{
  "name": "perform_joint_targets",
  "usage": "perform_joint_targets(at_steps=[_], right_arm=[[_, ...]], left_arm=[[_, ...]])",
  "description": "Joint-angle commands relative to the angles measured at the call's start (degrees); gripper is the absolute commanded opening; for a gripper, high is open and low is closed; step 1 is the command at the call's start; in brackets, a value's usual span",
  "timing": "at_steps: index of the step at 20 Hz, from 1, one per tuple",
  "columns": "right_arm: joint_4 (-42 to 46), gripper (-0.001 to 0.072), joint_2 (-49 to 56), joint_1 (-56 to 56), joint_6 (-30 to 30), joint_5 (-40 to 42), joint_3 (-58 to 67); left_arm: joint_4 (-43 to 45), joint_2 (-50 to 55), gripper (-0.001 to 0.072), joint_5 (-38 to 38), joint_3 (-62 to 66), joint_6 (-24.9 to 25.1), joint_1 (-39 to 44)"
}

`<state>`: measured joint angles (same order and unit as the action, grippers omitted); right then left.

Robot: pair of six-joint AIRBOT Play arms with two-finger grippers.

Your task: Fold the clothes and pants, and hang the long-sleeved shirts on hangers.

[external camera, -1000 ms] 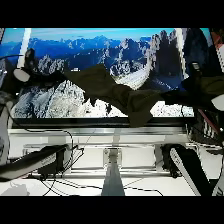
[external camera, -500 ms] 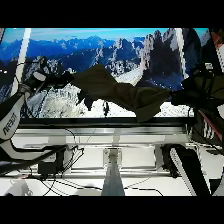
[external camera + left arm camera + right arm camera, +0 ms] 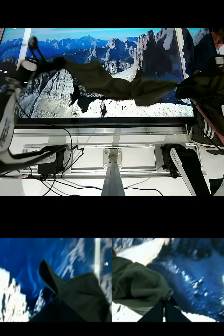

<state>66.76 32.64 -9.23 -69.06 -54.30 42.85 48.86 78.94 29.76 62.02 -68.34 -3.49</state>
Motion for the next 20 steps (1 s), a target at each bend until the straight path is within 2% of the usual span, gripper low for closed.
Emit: perform_joint_targets(at_steps=[1,3,5,6,9,12,16,19,20], right_arm=[[4.50,0.0009,-0.02,-0.07,-4.02,9.22,3.39],[8.76,0.0009,-0.02,-0.07,-6.64,12.15,5.68],[12.72,0.0009,-0.02,-0.13,-9.29,12.70,7.43],[12.96,0.0009,-0.04,-0.13,-10.01,12.61,8.24],[9.94,0.0010,-0.13,-0.11,-9.97,10.67,11.93],[5.81,0.0009,-0.15,-0.11,-9.92,5.77,18.40],[3.15,0.0009,-0.15,-0.11,-9.33,-7.98,25.66],[3.08,0.0008,0.44,-0.11,-9.27,-20.65,25.55],[3.08,0.0007,0.76,-0.11,-9.25,-24.28,24.79]], left_arm=[[4.50,-13.38,0.0014,2.01,2.49,3.65,-1.60],[11.72,-22.60,0.0013,2.54,2.49,2.93,-3.37],[16.55,-30.75,0.0013,4.33,2.49,-3.28,-6.19],[16.96,-34.34,0.0014,5.81,2.49,-5.33,-7.85],[16.98,-44.94,0.0014,9.60,2.49,-5.81,-10.86],[17.18,-53.53,0.0014,9.49,2.49,-5.81,-10.91],[23.98,-61.90,0.0013,10.64,2.49,-7.17,-10.91],[37.86,-61.24,0.0011,15.72,2.38,-20.39,-10.91],[39.87,-59.14,0.0012,17.27,2.36,-22.95,-10.91]])
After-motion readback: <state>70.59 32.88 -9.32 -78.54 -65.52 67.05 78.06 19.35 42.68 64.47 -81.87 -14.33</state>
